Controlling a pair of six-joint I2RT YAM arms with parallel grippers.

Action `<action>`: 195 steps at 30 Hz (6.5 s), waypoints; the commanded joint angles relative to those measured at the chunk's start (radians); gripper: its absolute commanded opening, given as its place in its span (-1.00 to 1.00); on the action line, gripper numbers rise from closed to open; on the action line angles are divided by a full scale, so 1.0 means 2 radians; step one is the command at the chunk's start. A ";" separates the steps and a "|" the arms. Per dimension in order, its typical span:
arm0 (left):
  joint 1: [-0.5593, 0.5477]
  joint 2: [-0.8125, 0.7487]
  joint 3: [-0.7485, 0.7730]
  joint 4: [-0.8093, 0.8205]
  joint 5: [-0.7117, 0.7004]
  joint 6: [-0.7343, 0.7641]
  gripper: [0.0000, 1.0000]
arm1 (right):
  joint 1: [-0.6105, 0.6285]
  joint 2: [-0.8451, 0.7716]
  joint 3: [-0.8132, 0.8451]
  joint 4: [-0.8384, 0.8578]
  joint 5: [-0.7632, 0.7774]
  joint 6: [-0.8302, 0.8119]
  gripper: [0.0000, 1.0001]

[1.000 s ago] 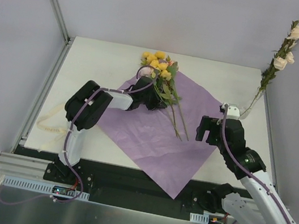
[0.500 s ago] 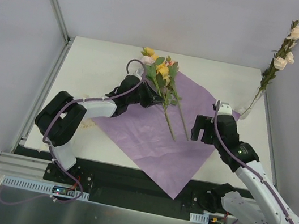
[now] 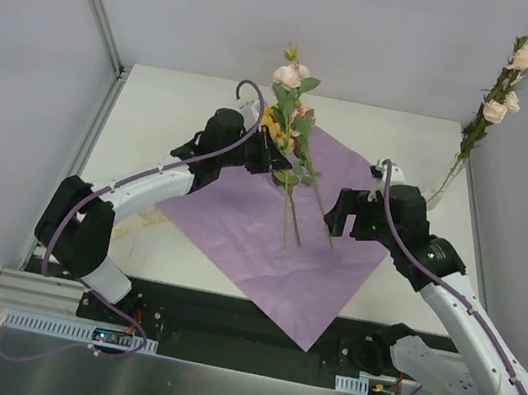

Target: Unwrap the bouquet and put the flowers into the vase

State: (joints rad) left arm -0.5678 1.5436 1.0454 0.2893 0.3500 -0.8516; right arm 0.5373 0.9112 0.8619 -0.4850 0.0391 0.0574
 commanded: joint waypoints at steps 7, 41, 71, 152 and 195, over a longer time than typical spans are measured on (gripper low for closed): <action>-0.007 -0.043 0.135 -0.190 0.149 0.268 -1.00 | 0.001 0.028 0.185 -0.083 -0.161 -0.053 0.94; -0.093 -0.126 0.080 -0.213 0.080 0.348 -1.00 | 0.048 0.094 0.137 0.137 -0.160 0.106 0.02; -0.100 -0.175 0.073 -0.224 -0.012 0.328 0.44 | 0.015 0.071 0.304 -0.054 0.194 -0.083 -0.98; -0.084 -0.179 0.050 -0.237 -0.068 0.332 0.59 | -0.286 0.223 0.308 0.228 0.218 -0.167 -0.98; -0.085 -0.176 0.050 -0.237 -0.062 0.328 0.59 | -0.309 0.270 0.208 0.271 0.203 -0.148 -0.97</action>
State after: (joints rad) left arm -0.7383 1.2152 1.1469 -0.2005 0.2253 -0.1974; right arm -0.0738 1.4567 1.3128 -0.0235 0.4553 -0.2256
